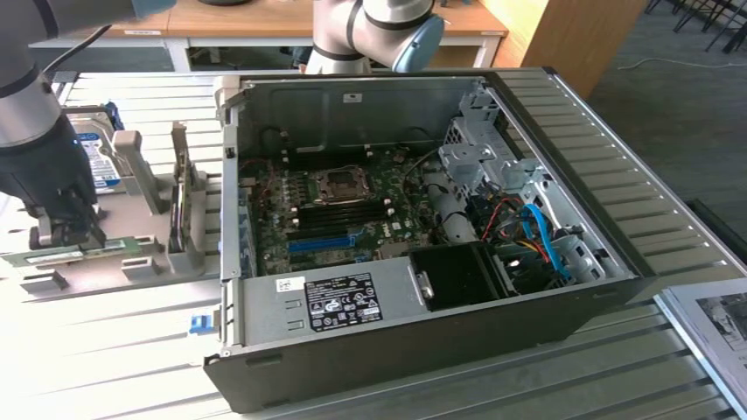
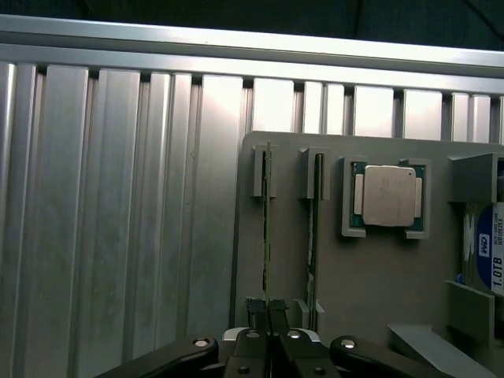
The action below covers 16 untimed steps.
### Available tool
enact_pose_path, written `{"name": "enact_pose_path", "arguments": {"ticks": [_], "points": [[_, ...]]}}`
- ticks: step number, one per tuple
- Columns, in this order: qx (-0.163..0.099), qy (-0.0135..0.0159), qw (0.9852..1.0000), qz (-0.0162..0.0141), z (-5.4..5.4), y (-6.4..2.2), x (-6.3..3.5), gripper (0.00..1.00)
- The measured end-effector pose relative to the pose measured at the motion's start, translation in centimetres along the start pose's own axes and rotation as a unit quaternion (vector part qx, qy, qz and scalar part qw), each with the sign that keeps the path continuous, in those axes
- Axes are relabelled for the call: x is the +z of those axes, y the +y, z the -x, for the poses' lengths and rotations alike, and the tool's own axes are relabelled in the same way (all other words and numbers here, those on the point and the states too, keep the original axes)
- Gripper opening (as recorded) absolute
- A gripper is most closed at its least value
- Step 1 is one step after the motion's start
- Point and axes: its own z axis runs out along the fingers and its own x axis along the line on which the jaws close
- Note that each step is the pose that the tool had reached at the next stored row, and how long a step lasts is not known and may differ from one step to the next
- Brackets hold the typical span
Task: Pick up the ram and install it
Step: 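Pick up the ram and move it above insertion slot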
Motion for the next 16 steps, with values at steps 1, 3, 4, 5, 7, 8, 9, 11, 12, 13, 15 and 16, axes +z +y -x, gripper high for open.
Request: {"name": "enact_pose_path", "arguments": {"ticks": [1, 3, 4, 5, 7, 8, 9, 11, 12, 13, 15, 16], "points": [[0.0, 0.0, 1.0, 0.0, 0.0, 0.0, -0.14, 0.12], [0.0, 0.0, 1.0, 0.0, 0.0, 0.0, -0.4, 0.12], [0.0, 0.0, 1.0, 0.0, 0.0, 0.0, -0.54, 0.12], [0.0, 0.0, 1.0, 0.0, 0.0, -0.01, -0.66, 0.12], [0.0, 0.0, 1.0, 0.0, 0.0, -0.01, -0.92, 0.12], [0.0, 0.0, 1.0, 0.0, 0.0, -0.01, -1.05, 0.12], [0.0, 0.0, 1.0, 0.0, 0.0, -0.01, -1.17, 0.12], [0.0, 0.0, 1.0, 0.0, 0.0, -0.02, -1.44, 0.12], [0.0, 0.0, 1.0, 0.0, 0.0, -0.02, -1.57, 0.12], [0.0, 0.0, 1.0, 0.0, 0.0, -0.02, -1.7, 0.12], [0.0, 0.0, 1.0, 0.0, 0.0, -0.02, -1.99, 0.12], [0.0, 0.0, 1.0, 0.0, 0.1, -0.02, -2.14, 0.12]]}}
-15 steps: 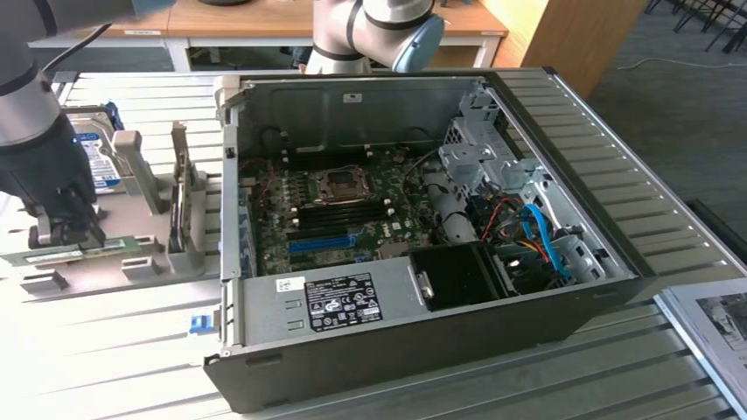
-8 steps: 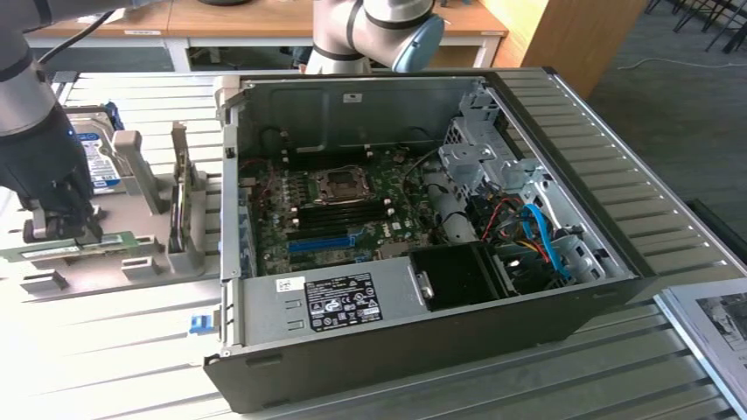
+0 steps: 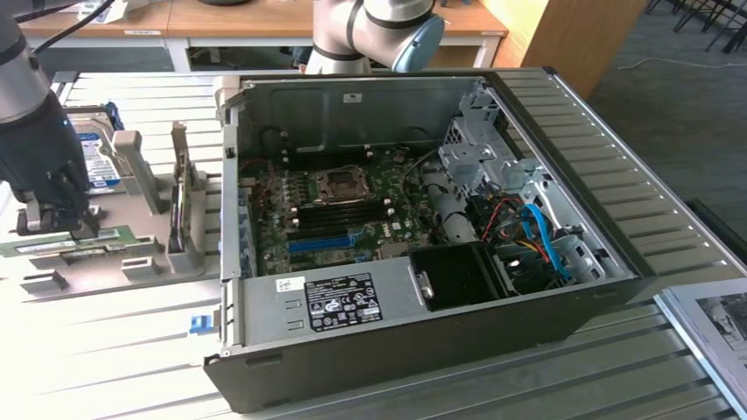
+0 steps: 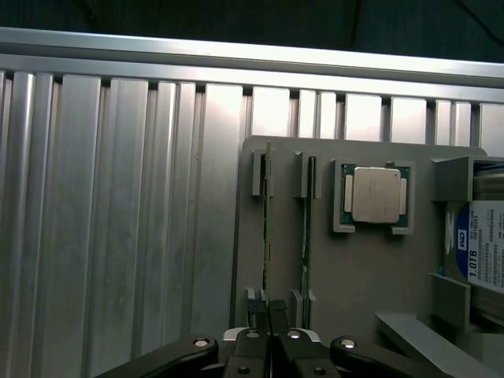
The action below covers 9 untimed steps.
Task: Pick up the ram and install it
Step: 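Pick up the ram and move it above insertion slot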
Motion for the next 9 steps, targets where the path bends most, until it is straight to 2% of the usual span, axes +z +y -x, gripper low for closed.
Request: {"name": "enact_pose_path", "arguments": {"ticks": [9], "points": [[0.0, 0.0, 1.0, 0.0, 0.0, -0.02, -1.31, 0.12]]}}
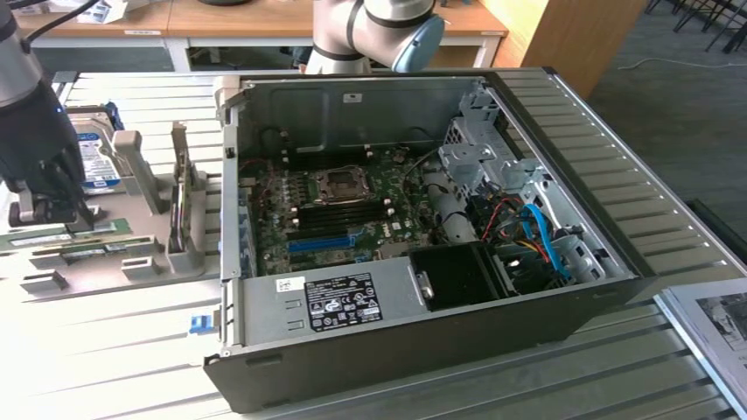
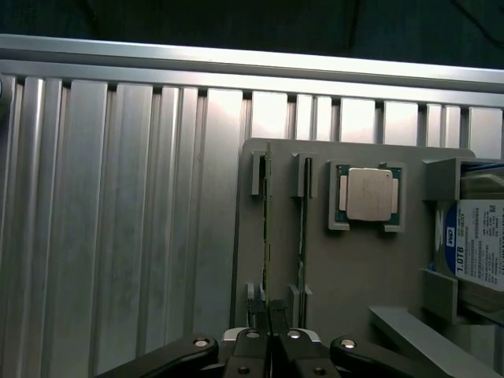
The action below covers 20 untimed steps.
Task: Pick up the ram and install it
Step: 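Pick up the ram and move it above insertion slot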
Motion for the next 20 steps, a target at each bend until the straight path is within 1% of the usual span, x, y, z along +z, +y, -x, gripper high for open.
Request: {"name": "enact_pose_path", "arguments": {"ticks": [20], "points": [[0.0, 0.0, 1.0, 0.0, 0.1, -0.06, -2.87, 0.12]]}}
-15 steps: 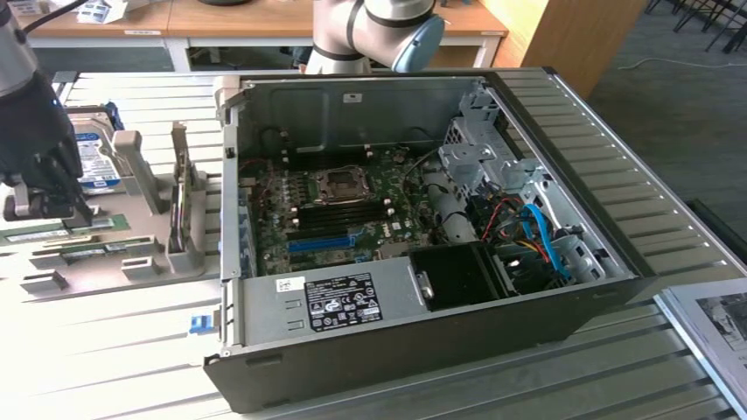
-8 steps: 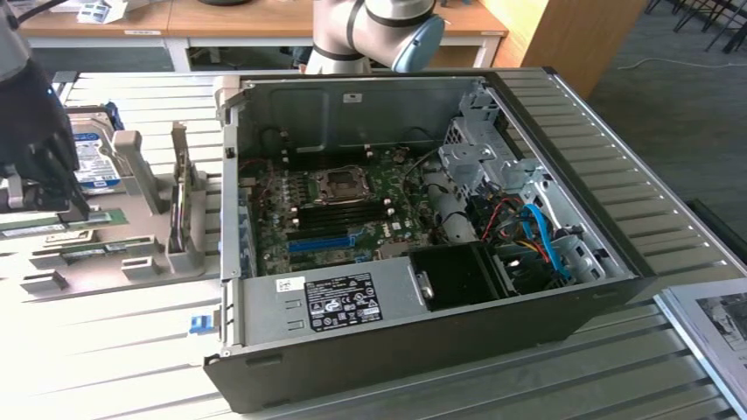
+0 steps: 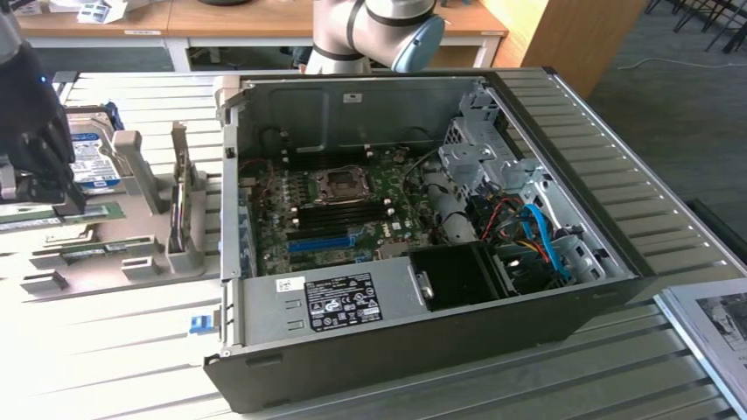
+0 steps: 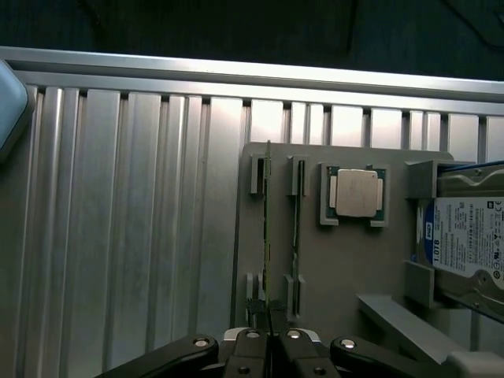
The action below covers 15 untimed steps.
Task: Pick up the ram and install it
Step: 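Pick up the ram and move it above insertion slot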
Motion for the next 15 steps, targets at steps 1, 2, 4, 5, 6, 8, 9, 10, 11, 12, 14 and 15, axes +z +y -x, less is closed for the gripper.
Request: {"name": "enact_pose_path", "arguments": {"ticks": [1, 2, 4, 5, 6, 8, 9, 10, 11, 12, 14, 15], "points": [[0.0, 0.0, 1.0, 0.0, 0.0, 0.0, -0.14, 0.12], [0.0, 0.0, 1.0, 0.0, 0.0, -0.01, -0.28, 0.12], [0.0, 0.0, 1.0, 0.0, 0.0, -0.01, -0.58, 0.12], [0.0, 0.0, 1.0, 0.0, 0.0, -0.02, -0.72, 0.12], [0.0, 0.0, 1.0, 0.0, 0.0, -0.02, -0.86, 0.12], [0.0, 0.0, 1.0, 0.0, 0.0, -0.03, -1.12, 0.12], [0.0, 0.0, 1.0, 0.0, 0.0, -0.03, -1.26, 0.12], [0.0, 0.0, 1.0, 0.0, 0.0, -0.03, -1.39, 0.12], [0.0, 0.0, 1.0, 0.0, 0.0, -0.03, -1.52, 0.12], [0.0, 0.0, 1.0, 0.0, 0.1, -0.04, -2.27, 0.12], [0.0, 0.0, 1.0, 0.0, 0.1, -0.04, -3.2, 0.12], [0.0, 0.0, 1.0, 0.0001, 0.1, -0.04, -3.32, 0.12]]}}
